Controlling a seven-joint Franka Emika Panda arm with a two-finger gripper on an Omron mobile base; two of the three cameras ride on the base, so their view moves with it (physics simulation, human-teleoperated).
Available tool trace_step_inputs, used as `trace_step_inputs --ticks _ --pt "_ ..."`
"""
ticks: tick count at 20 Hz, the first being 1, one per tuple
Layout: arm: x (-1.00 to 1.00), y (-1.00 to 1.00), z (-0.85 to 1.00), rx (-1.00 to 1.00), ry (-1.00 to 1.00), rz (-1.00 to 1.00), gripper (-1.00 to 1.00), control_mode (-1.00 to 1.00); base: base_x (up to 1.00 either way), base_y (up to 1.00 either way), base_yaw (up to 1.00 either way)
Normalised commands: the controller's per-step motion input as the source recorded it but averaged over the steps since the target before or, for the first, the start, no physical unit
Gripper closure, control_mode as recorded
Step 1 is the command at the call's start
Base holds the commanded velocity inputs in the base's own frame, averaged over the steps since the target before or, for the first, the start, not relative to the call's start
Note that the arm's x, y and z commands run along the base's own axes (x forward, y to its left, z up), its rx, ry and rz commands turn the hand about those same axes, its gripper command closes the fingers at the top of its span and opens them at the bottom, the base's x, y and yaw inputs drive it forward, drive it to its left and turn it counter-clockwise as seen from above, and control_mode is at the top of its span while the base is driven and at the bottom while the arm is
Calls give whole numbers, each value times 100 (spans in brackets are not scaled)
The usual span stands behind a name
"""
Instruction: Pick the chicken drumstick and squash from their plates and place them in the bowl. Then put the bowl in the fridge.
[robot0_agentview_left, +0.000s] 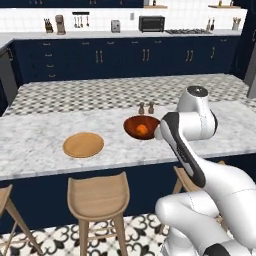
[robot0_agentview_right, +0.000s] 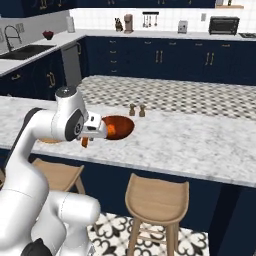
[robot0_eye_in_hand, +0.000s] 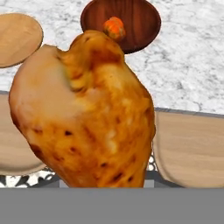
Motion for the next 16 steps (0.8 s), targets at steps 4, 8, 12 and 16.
trace_step_inputs --ticks 4,8,12,16 --pt "0 0 0 0 0 0 100 100 98 35 -35" --pt "0 0 0 0 0 0 100 100 100 23 -46" --pt "100 6 0 -1 15 -4 100 -100 0 0 0" --pt "100 0 0 0 22 4 100 -100 0 0 0"
